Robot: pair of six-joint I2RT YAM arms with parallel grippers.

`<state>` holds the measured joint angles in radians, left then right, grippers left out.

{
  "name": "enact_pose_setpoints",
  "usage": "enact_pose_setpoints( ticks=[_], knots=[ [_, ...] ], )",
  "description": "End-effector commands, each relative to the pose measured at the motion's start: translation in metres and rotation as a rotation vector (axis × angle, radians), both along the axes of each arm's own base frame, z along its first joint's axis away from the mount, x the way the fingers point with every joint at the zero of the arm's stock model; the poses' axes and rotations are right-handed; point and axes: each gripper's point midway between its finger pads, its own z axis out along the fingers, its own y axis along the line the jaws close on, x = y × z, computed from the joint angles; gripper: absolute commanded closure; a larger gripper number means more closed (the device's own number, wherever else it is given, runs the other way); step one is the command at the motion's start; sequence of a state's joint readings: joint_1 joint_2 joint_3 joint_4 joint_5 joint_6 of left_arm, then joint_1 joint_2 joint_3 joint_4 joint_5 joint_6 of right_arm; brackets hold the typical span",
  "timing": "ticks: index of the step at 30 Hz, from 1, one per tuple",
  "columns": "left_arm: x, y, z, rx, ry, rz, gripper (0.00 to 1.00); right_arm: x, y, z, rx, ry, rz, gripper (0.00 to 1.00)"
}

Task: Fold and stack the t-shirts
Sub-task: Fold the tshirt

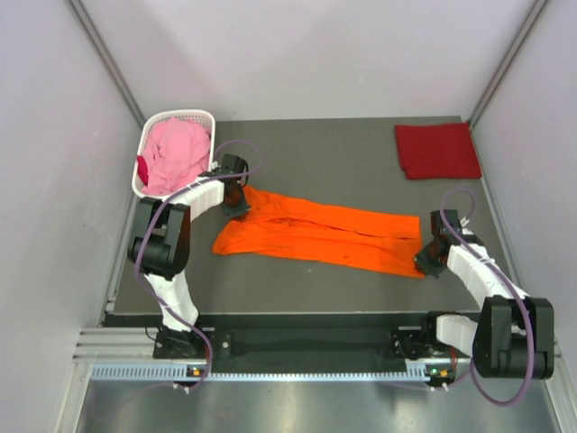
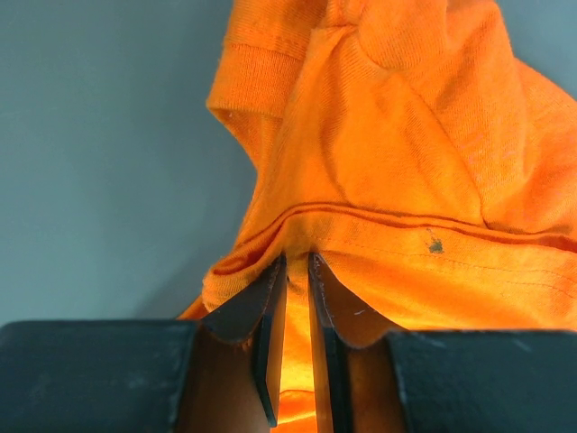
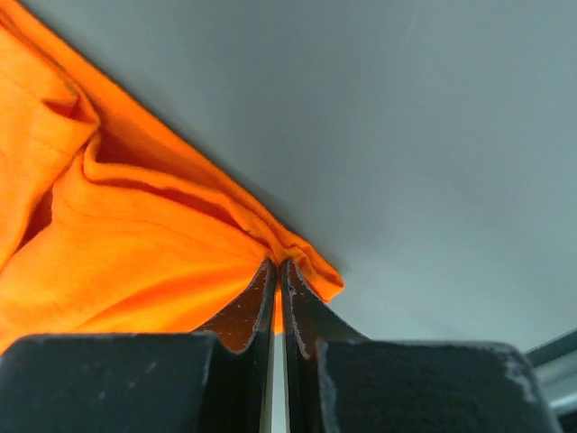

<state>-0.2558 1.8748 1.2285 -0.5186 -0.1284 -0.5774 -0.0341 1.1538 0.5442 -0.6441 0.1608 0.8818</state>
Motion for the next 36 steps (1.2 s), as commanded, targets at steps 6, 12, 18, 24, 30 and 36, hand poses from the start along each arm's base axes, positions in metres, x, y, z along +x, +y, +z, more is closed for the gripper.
enact_pose_setpoints(
  ticks=[6, 12, 18, 24, 30, 36],
  knots=[
    [-0.015, 0.041, -0.048, 0.149, 0.097, 0.065, 0.79, -0.007, -0.011, -0.012, -0.06, -0.027, 0.015, 1.0],
    [-0.011, 0.035, -0.037, 0.115, 0.072, 0.058, 0.79, 0.01, -0.019, 0.023, -0.11, -0.043, 0.057, 0.89],
    [-0.005, 0.03, -0.02, 0.093, 0.036, 0.051, 0.78, 0.008, -0.015, 0.04, -0.073, 0.011, 0.015, 0.82],
    [-0.003, 0.025, -0.017, 0.071, 0.023, 0.046, 0.78, 0.015, 0.01, 0.022, 0.054, -0.002, 0.002, 0.79],
    [-0.003, 0.024, -0.021, 0.067, 0.027, 0.045, 0.78, 0.018, 0.013, 0.012, 0.059, 0.02, -0.024, 0.78],
    [-0.005, 0.025, -0.026, 0.071, 0.034, 0.046, 0.79, 0.008, 0.008, -0.002, 0.029, 0.082, -0.065, 0.79]
  ],
)
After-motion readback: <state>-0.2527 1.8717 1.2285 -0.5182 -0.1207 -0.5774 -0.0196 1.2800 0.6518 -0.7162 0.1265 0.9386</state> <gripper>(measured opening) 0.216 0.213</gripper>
